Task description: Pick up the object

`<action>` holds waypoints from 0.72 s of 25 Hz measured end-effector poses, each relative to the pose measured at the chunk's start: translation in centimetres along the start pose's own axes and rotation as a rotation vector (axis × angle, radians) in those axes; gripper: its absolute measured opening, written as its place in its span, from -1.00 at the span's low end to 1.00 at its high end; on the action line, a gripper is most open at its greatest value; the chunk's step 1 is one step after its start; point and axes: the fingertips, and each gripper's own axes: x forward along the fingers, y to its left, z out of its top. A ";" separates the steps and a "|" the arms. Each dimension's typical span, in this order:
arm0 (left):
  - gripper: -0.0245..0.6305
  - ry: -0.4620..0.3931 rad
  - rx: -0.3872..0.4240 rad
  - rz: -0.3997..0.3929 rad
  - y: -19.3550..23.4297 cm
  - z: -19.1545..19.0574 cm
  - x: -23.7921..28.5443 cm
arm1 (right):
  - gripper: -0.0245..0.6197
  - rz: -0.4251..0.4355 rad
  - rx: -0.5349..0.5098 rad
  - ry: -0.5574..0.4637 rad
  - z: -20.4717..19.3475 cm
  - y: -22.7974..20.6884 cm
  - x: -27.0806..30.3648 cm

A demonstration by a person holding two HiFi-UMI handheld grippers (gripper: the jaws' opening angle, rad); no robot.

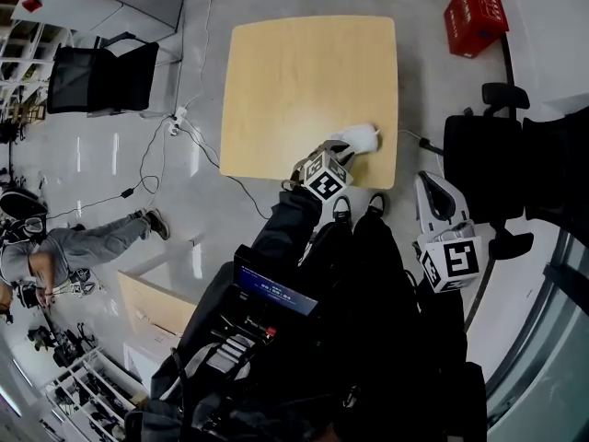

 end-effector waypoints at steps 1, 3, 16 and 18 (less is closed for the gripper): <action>-0.72 0.005 0.008 -0.002 0.3 0.0 0.4 | -0.91 -0.005 0.005 0.005 -0.2 -0.4 0.1; -0.62 0.018 0.034 -0.010 0.8 0.2 1.2 | -0.91 -0.015 0.015 0.014 -0.5 -1.2 0.2; 0.11 0.102 0.176 -0.097 1.3 -0.2 5.4 | -0.91 -0.037 0.073 0.047 -1.6 -3.6 0.7; 0.11 0.115 0.195 -0.108 1.2 -0.3 5.9 | -0.91 -0.037 0.078 0.049 -1.7 -3.7 0.7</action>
